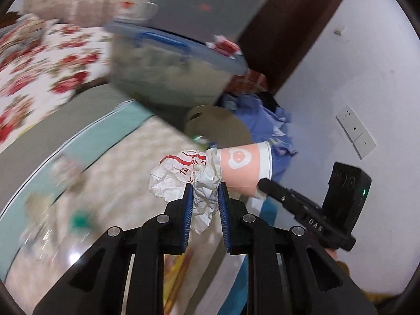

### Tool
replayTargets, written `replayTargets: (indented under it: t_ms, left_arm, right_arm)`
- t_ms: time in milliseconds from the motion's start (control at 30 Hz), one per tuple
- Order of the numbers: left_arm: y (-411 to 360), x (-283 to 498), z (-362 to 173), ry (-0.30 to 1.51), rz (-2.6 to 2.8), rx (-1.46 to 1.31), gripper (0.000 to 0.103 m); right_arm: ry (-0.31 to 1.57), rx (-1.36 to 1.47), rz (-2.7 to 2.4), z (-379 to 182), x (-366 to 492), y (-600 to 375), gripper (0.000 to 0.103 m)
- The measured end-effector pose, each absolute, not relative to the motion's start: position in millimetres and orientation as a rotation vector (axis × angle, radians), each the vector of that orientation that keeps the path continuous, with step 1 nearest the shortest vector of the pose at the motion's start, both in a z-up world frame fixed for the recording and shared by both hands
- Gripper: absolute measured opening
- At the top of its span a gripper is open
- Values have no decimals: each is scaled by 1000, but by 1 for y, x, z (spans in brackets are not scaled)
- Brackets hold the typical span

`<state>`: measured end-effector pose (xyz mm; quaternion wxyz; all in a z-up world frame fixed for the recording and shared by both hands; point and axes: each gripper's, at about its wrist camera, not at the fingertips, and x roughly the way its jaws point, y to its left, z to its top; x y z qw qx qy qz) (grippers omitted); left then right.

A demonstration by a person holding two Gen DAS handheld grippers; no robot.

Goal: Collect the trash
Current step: 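Carry the tissue and paper cup to the wastebasket with both grippers, then open both grippers over the wastebasket and drop the items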

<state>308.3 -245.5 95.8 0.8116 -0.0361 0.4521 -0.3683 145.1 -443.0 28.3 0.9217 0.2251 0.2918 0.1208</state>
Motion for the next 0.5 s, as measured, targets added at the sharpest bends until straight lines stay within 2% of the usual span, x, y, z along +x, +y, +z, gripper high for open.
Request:
replayTargets:
  t_ms: [167, 233, 267, 300, 333, 400, 433, 467, 500]
  left_arm:
    - [-356, 369, 77, 990, -811, -34, 18]
    - [-385, 383, 68, 987, -796, -12, 21]
    - [-405, 394, 61, 968, -771, 4, 32]
    - [-414, 399, 57, 963, -751, 15, 58]
    - [-428, 407, 49, 965, -711, 42, 68]
    - [-438, 416, 38, 988, -673, 53, 64]
    - [-438, 416, 34, 1007, -678, 41, 64]
    - [-433, 413, 32, 1021, -695, 19, 64]
    - [-430, 411, 32, 1017, -701, 16, 64]
  right_arm:
    - [599, 468, 104, 21, 185, -513, 6]
    - [615, 469, 63, 13, 205, -534, 6]
    - [626, 467, 53, 8, 214, -538, 9]
    - [647, 463, 38, -1, 231, -546, 9]
    - [668, 464, 22, -8, 239, -552, 9]
    - [719, 516, -1, -25, 252, -565, 14]
    - [736, 558, 3, -32, 254, -570, 35]
    - [740, 580, 14, -35, 252, -571, 78]
    - [728, 582, 12, -35, 249, -571, 90]
